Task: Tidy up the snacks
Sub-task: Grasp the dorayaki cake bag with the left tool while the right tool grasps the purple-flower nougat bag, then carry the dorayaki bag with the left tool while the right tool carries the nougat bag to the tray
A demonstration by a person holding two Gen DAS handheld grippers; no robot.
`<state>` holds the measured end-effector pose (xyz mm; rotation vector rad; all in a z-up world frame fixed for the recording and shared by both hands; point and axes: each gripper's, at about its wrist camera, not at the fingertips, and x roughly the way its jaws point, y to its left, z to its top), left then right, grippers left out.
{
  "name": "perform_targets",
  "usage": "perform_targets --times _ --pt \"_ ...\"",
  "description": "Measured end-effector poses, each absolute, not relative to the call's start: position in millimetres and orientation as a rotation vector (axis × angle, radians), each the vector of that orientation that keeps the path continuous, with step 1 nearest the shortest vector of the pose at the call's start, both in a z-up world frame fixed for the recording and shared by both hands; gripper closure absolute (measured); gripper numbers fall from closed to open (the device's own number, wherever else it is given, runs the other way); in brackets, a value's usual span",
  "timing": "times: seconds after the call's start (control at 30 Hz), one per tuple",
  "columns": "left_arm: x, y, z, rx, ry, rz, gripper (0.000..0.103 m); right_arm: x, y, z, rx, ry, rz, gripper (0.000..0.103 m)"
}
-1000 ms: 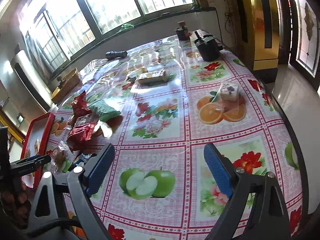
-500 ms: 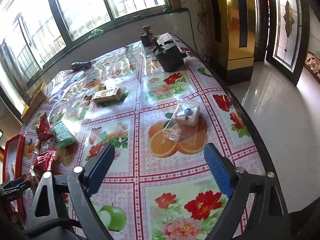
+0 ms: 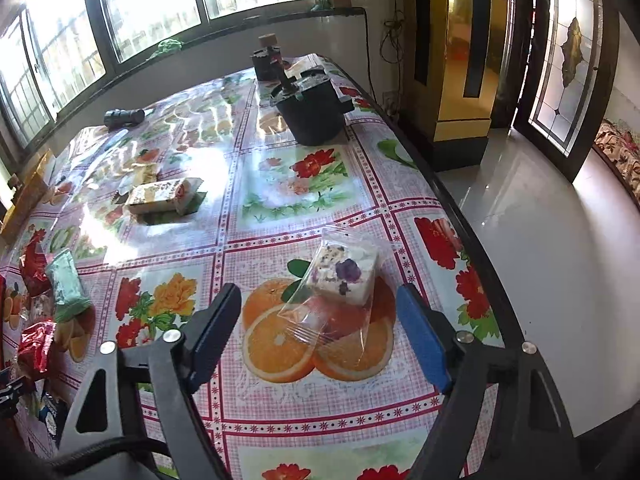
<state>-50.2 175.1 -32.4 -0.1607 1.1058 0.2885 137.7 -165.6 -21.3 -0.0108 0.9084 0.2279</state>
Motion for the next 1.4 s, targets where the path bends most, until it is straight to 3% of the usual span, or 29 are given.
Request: perform_targets --times 0.17,0.23,0.3,0.4,0.87,1.4 --pt "-48 180 -33 -0.181 1.096 0.283 0.060 143 -162 -24 -0.053 0.901 0.199 0.031" --pt "-48 181 -32 -0.180 1.090 0.280 0.061 147 -160 -24 -0.078 0.901 0.182 0.041" --pt "-50 180 -32 -0.183 1.086 0.276 0.062 150 -157 -25 -0.115 0.904 0.165 0.058" --pt "-52 182 -32 -0.196 1.080 0.270 0.063 147 -153 -26 -0.154 0.901 0.165 0.066" --pt "-59 163 -15 -0.158 1.045 0.309 0.065 69 -105 7 -0.085 0.848 0.505 0.067" --pt "-80 136 8 -0.093 0.976 0.316 0.065 -4 -49 21 -0.213 0.807 0.658 0.067"
